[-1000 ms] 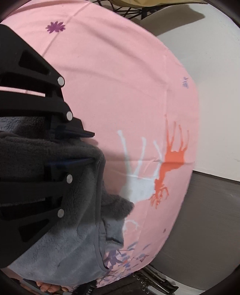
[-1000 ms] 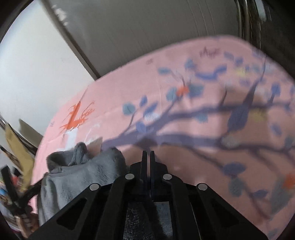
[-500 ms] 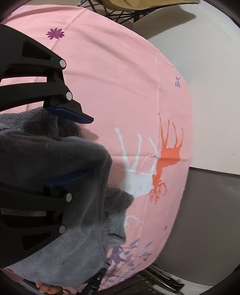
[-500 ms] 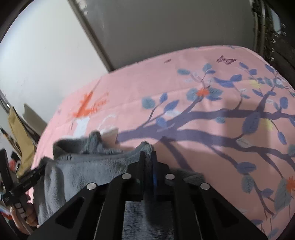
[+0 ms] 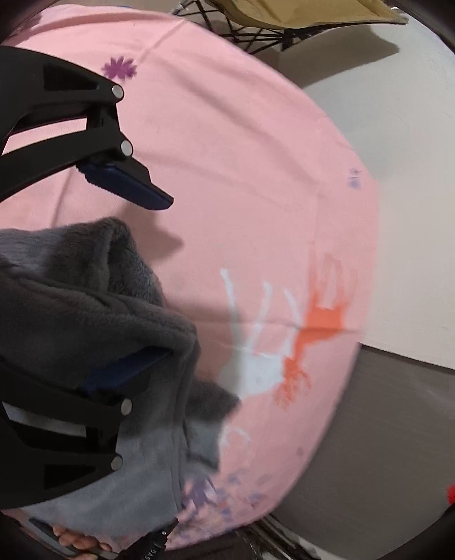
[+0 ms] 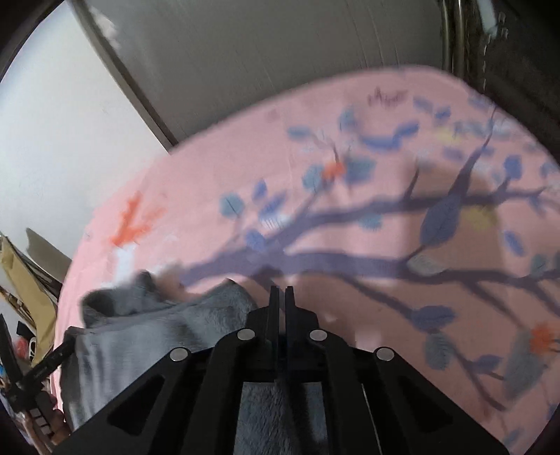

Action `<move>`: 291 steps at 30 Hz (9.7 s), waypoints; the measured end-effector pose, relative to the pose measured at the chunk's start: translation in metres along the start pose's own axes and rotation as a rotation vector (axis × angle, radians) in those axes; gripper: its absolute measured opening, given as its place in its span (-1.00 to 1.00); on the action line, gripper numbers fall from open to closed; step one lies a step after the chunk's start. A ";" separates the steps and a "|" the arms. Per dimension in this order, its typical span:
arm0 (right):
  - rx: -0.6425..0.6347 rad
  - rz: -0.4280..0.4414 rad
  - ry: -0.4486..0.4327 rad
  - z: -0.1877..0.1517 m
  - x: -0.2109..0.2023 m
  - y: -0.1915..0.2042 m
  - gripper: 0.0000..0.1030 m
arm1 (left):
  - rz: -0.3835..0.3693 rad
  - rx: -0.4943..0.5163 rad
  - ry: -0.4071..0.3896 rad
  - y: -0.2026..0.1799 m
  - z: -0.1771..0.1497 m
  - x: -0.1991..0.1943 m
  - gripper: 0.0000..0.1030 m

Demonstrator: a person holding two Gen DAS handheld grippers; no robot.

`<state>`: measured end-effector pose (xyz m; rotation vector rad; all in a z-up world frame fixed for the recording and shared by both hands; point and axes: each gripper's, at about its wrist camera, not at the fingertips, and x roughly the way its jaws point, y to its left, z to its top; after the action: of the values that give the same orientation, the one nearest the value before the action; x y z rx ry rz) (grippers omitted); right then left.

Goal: Fold small clothes

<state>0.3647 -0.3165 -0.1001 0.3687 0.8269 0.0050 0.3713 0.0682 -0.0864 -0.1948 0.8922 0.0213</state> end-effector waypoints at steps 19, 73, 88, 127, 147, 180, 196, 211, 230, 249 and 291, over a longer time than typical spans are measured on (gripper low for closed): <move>-0.376 0.020 -0.042 -0.094 -0.062 0.095 -0.15 | -0.084 0.217 -0.037 -0.080 -0.074 -0.039 0.75; -0.364 0.083 -0.016 -0.160 -0.094 0.116 0.25 | 0.097 0.005 -0.065 0.008 -0.101 -0.062 0.91; -0.420 0.141 -0.038 -0.140 -0.074 0.165 0.25 | 0.134 0.039 -0.065 0.010 -0.028 -0.036 0.92; -0.245 0.061 0.111 0.000 0.039 0.118 -0.71 | 0.129 0.050 0.111 -0.045 0.021 0.055 0.92; -0.325 -0.007 0.015 -0.085 -0.063 0.056 -0.64 | 0.041 0.099 0.033 -0.030 -0.073 -0.037 0.91; 0.028 0.184 -0.012 -0.159 -0.129 -0.001 0.02 | -0.054 0.111 0.010 -0.115 -0.104 -0.060 0.92; 0.109 0.174 0.025 -0.166 -0.118 -0.018 0.07 | 0.013 0.163 0.010 -0.126 -0.115 -0.010 0.92; 0.230 0.185 -0.012 -0.163 -0.107 -0.032 0.09 | -0.011 0.194 0.001 -0.122 -0.111 -0.004 0.92; 0.471 0.183 -0.076 -0.146 -0.088 -0.040 0.10 | -0.027 0.150 -0.001 -0.118 -0.113 -0.006 0.92; 0.433 0.194 -0.085 -0.136 -0.069 -0.022 0.05 | -0.025 0.152 -0.003 -0.118 -0.113 -0.005 0.92; -0.044 0.074 -0.263 -0.114 -0.115 0.083 -0.35 | -0.189 0.128 0.040 -0.082 -0.092 -0.033 0.92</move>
<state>0.2161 -0.2191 -0.0609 0.3498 0.5523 0.0424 0.2878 -0.0264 -0.1040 -0.1597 0.9085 -0.2155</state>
